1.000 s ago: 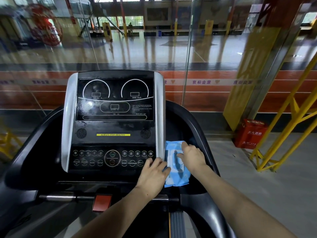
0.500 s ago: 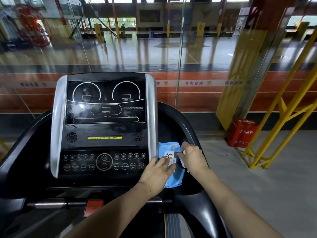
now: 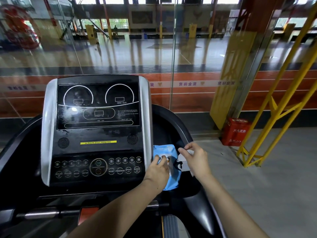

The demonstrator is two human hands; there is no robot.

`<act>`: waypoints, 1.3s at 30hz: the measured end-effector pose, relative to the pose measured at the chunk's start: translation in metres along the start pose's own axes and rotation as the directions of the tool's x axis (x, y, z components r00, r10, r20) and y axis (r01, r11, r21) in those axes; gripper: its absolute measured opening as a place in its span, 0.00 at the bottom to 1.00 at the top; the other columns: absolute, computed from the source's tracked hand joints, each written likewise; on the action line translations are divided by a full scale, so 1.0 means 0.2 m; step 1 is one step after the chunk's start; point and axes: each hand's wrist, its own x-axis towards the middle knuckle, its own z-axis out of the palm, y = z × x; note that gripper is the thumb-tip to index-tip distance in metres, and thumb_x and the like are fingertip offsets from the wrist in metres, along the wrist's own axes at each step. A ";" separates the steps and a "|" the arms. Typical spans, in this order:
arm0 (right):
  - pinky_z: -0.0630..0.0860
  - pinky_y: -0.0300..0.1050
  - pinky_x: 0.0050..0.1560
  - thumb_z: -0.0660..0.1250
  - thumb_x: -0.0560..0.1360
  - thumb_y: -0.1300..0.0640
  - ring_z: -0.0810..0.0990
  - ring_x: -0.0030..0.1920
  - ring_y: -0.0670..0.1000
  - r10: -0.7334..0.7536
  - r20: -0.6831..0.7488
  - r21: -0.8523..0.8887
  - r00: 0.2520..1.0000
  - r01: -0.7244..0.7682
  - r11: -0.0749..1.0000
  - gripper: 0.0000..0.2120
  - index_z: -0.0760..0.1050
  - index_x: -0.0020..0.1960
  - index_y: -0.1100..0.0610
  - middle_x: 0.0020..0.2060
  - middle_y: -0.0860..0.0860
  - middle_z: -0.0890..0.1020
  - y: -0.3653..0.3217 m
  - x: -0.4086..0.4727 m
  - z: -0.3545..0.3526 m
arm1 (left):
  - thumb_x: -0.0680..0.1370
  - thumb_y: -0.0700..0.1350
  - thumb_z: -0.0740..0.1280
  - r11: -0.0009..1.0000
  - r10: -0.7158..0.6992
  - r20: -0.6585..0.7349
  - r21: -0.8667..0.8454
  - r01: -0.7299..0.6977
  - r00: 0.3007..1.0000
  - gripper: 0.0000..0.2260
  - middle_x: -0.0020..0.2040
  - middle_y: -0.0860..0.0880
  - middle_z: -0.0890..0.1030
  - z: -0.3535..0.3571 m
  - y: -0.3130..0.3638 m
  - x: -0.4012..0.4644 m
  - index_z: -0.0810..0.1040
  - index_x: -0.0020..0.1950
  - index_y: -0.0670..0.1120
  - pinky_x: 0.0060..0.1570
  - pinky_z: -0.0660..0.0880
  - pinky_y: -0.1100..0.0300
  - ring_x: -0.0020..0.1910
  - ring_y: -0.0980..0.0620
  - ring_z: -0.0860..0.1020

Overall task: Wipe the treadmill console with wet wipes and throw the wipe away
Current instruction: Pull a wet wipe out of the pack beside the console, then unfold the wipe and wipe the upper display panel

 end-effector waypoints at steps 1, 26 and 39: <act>0.71 0.30 0.38 0.75 0.78 0.53 0.76 0.37 0.42 0.032 -0.009 0.080 0.999 -0.031 0.996 0.11 0.77 0.45 0.58 0.39 0.48 0.81 -0.01 -0.01 -0.01 | 0.81 0.50 0.63 0.999 0.002 -0.016 -0.036 -0.003 1.000 0.24 0.77 0.41 0.67 -0.02 -0.02 -0.01 0.71 0.76 0.43 0.74 0.55 0.40 0.77 0.39 0.56; 0.79 0.48 0.55 0.75 0.78 0.59 0.84 0.48 0.51 -0.223 0.219 0.538 0.950 0.073 0.840 0.03 0.82 0.49 0.53 0.45 0.50 0.86 -0.90 -0.07 0.47 | 0.81 0.44 0.71 -0.592 -0.675 0.276 -0.757 -0.278 0.684 0.09 0.47 0.37 0.85 -0.21 -0.99 -0.62 0.81 0.47 0.38 0.51 0.82 0.52 0.46 0.40 0.84; 0.72 0.50 0.45 0.72 0.80 0.53 0.75 0.38 0.50 -0.295 0.302 0.510 0.906 0.108 0.853 0.14 0.78 0.39 0.60 0.35 0.58 0.79 -1.19 -0.06 0.76 | 0.82 0.42 0.69 -0.522 -0.690 0.160 -0.785 -0.333 0.706 0.05 0.49 0.45 0.88 -0.03 -1.42 -0.73 0.84 0.52 0.42 0.57 0.81 0.49 0.51 0.45 0.86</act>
